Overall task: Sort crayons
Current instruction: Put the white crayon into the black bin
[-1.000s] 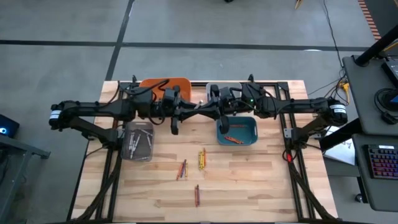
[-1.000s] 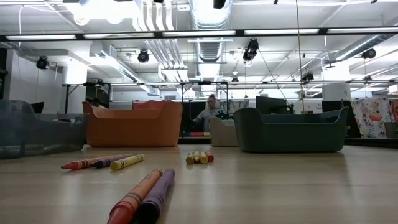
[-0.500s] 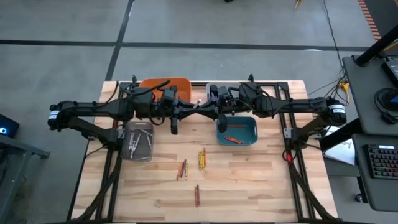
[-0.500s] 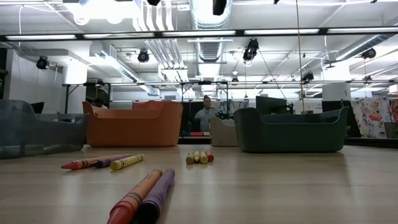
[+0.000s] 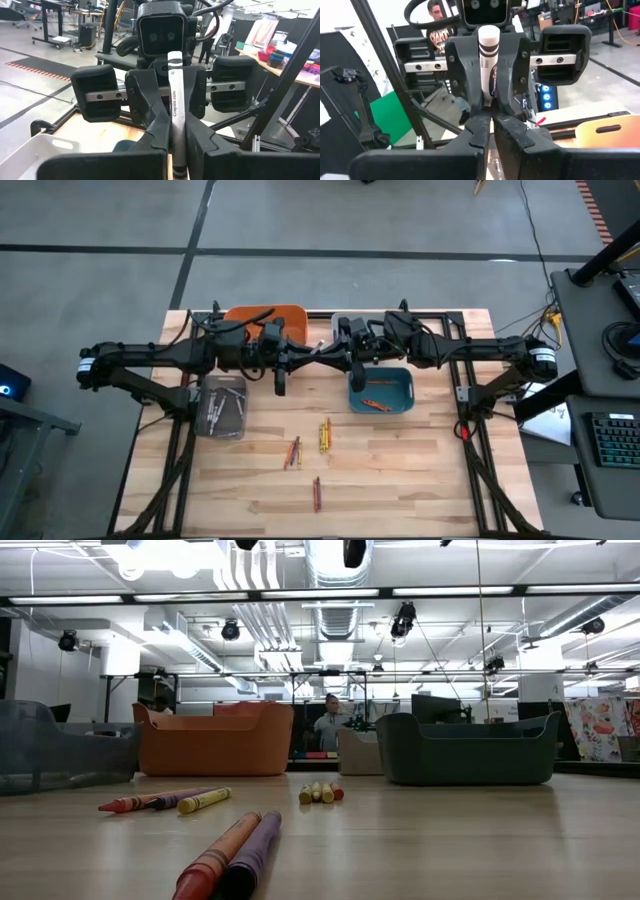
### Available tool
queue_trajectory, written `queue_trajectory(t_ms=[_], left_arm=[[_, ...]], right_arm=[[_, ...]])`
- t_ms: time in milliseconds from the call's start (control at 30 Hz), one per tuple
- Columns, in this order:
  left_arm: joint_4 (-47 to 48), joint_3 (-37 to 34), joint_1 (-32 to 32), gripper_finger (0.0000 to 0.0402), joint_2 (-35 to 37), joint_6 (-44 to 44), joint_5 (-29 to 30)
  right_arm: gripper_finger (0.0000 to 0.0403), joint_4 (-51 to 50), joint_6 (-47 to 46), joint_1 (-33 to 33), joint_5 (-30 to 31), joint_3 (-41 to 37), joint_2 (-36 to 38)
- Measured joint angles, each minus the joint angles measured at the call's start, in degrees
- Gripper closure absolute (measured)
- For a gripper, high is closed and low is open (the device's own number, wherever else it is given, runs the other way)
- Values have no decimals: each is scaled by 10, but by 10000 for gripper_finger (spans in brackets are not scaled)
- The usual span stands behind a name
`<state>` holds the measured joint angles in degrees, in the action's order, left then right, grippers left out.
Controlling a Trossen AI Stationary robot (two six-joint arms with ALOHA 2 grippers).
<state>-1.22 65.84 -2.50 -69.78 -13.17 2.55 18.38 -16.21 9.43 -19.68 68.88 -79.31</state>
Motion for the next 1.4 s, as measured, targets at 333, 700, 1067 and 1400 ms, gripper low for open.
queue_trajectory(t_ms=[333, 700, 1067, 1400], left_arm=[[-2, 2, 0, 399, 1, 0, 8], [447, 37, -7, 398, 64, -102, 122], [872, -79, 13, 398, 63, -499, 32], [832, -162, 13, 394, 48, -518, 13]], right_arm=[[294, -8, 3, 0, 0, 0, 1], [246, -130, -48, 21, 2, 15, 18], [270, -182, -17, 23, 27, 27, 4], [259, -182, -43, 24, 33, 42, 1]])
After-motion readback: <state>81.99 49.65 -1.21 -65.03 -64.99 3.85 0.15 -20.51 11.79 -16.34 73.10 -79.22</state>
